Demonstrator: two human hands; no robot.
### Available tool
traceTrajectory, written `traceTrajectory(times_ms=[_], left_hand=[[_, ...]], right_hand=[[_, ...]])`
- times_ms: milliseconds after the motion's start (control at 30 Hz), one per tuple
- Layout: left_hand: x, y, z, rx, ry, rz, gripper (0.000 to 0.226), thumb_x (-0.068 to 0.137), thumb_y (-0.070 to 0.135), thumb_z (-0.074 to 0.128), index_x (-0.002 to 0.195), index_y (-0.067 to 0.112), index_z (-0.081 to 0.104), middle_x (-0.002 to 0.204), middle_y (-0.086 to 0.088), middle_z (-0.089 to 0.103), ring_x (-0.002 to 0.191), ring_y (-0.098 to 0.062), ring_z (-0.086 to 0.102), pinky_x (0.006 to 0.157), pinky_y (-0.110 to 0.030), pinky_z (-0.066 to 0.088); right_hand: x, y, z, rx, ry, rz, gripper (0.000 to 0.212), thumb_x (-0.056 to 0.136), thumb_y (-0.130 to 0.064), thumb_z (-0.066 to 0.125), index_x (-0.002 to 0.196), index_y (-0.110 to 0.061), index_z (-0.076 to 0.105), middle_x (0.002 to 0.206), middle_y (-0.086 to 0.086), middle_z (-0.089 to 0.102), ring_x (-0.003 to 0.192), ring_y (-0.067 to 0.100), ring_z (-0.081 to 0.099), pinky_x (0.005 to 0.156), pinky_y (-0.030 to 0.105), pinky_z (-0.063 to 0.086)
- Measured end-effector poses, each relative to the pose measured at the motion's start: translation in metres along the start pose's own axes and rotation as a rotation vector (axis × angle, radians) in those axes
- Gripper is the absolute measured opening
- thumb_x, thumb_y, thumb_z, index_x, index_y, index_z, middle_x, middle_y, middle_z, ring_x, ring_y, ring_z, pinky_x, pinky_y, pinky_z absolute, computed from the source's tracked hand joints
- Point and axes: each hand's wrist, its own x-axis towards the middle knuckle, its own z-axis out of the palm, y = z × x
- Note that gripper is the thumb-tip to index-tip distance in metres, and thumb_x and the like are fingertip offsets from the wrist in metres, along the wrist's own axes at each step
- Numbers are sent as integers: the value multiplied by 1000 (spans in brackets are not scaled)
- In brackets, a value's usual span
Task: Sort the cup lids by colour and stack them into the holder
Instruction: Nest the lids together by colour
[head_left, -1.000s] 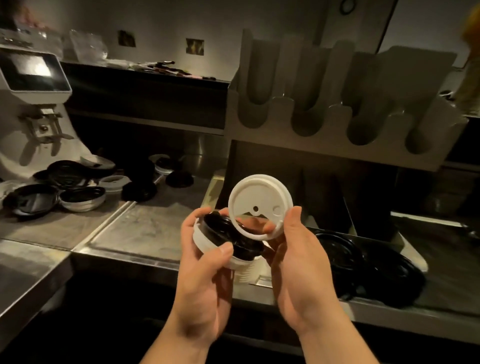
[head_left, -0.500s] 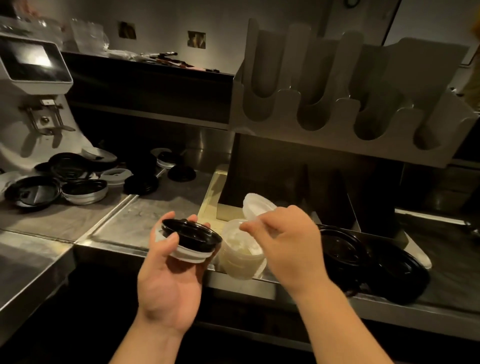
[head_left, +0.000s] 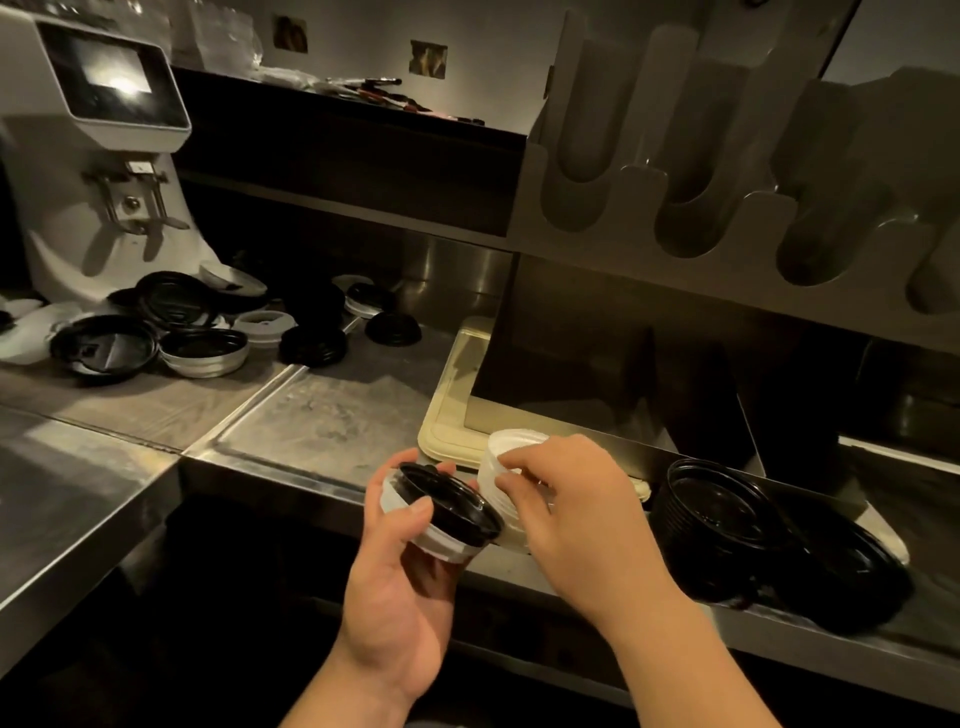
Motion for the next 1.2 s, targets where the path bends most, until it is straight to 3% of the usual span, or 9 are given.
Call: traceTrajectory(times_ms=[100, 267, 433, 600, 733, 800, 900, 1033, 1200], left_hand=[[1, -2, -1, 7, -3, 4, 48, 67, 21, 65, 114, 29, 68, 114, -15, 72, 104, -36, 68, 89, -49, 51], [3, -1, -6, 21, -47, 10, 53, 66, 23, 66, 119, 27, 68, 115, -14, 72, 106, -35, 68, 87, -47, 52], [7, 13, -10, -56, -199, 34, 93, 42, 30, 90, 130, 18, 63, 131, -22, 63, 117, -42, 63, 86, -46, 58], [4, 21, -7, -184, -486, -53, 77, 69, 21, 72, 142, 7, 51, 150, -30, 43, 138, -52, 39, 103, -56, 47], [7, 15, -17, -323, -408, -235, 71, 48, 23, 89, 112, 3, 65, 129, -21, 47, 128, -39, 42, 97, -54, 49], [3, 13, -4, -332, -576, -275, 59, 83, 31, 67, 134, 2, 57, 141, -23, 47, 135, -38, 41, 112, -53, 36], [-3, 10, -1, -223, -379, -280, 57, 102, 32, 26, 147, 3, 42, 152, -24, 40, 143, -38, 33, 119, -48, 17], [0, -4, 26, -130, -523, -483, 51, 88, 44, 58, 125, 10, 69, 131, -21, 63, 118, -39, 60, 99, -51, 46], [7, -10, 45, -73, -590, -629, 53, 97, 49, 48, 133, 12, 60, 129, -24, 59, 111, -39, 58, 74, -40, 53]], right_hand=[[-5, 8, 10, 16, -18, 2, 23, 101, -29, 57, 119, -30, 71, 112, -16, 65, 105, -1, 47, 98, 14, 35], [-4, 12, 13, 19, -14, -19, 25, 103, -28, 52, 122, -30, 68, 113, -17, 62, 104, -2, 42, 90, 8, 31], [-3, 15, 11, -6, -32, -17, 23, 104, -31, 48, 114, -31, 69, 103, -21, 49, 105, -1, 37, 87, 9, 30], [-17, 0, -2, 326, 324, -1, 20, 94, -40, 49, 102, -31, 66, 104, -21, 58, 109, 7, 54, 89, 12, 39], [-31, -8, -25, 554, 134, -107, 30, 85, -37, 55, 113, -39, 62, 123, -18, 56, 122, 15, 54, 97, 28, 47], [-36, -6, -33, 664, 74, -118, 33, 84, -35, 55, 115, -40, 63, 128, -12, 58, 126, 18, 54, 99, 35, 49], [-42, 3, -44, 687, 71, -67, 34, 83, -37, 51, 114, -42, 65, 130, -13, 58, 130, 15, 51, 103, 38, 48], [-54, 25, -64, 382, -26, -63, 40, 79, -42, 50, 116, -45, 65, 137, -32, 42, 140, 4, 36, 112, 40, 39], [-71, 50, -78, 160, -88, -89, 42, 85, -55, 61, 126, -49, 59, 137, -39, 39, 140, -1, 32, 110, 30, 36]])
